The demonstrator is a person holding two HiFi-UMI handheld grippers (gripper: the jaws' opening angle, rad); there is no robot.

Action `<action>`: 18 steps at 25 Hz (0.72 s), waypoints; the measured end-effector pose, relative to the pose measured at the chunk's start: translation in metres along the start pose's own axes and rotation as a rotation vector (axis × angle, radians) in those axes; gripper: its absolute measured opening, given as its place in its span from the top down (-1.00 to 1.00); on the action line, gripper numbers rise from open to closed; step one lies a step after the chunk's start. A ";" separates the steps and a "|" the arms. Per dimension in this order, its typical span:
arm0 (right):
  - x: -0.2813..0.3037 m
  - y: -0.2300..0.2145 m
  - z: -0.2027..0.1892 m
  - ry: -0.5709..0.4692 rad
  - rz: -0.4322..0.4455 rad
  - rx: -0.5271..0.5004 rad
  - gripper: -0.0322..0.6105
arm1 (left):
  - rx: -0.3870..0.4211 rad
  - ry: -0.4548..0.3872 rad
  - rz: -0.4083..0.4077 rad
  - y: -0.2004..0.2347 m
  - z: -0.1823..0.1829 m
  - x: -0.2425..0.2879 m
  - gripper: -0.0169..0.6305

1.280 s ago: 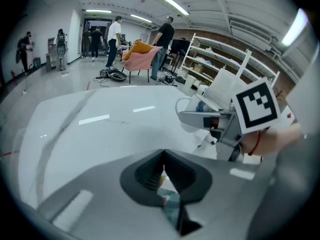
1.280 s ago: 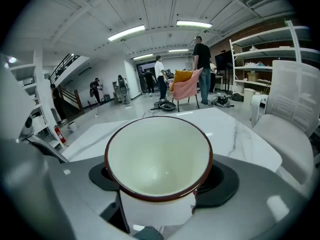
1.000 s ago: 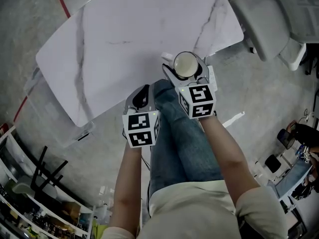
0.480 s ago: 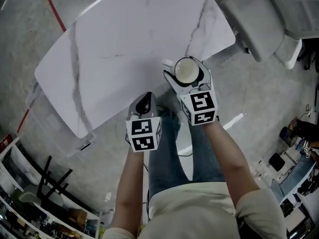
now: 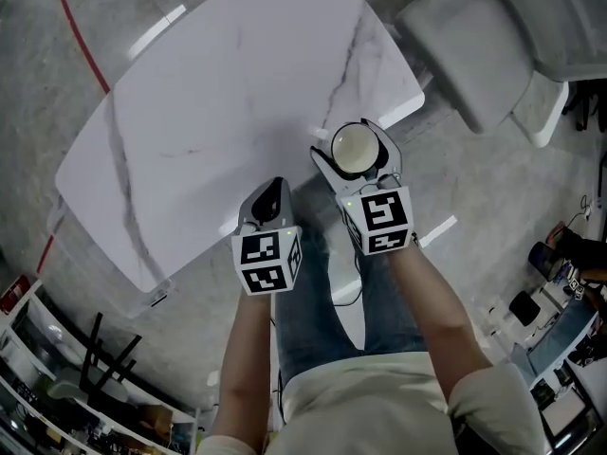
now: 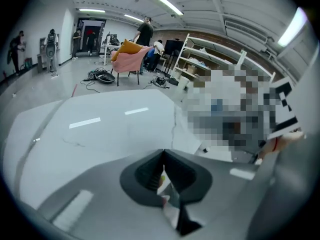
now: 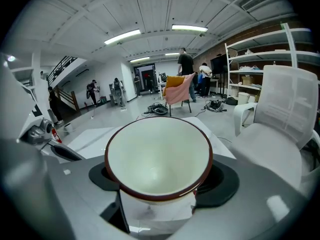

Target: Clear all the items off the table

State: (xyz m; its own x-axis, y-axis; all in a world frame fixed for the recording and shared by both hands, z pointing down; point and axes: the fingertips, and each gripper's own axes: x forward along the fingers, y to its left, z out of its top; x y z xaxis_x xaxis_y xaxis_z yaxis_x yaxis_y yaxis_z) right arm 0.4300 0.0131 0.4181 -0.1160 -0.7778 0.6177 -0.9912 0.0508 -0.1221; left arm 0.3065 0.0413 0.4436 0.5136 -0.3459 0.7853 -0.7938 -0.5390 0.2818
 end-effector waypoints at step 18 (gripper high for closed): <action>-0.015 -0.203 0.020 0.018 -0.108 0.052 -0.35 | 0.071 0.018 -0.077 -0.139 0.097 0.114 0.92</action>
State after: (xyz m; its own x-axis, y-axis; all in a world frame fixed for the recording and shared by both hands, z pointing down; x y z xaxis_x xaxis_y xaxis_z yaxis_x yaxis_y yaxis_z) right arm 0.6348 0.0020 0.4176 -0.0104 -0.7654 0.6434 -0.9934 -0.0657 -0.0942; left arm 0.5073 0.0025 0.4406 0.5662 -0.2879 0.7724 -0.7266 -0.6168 0.3027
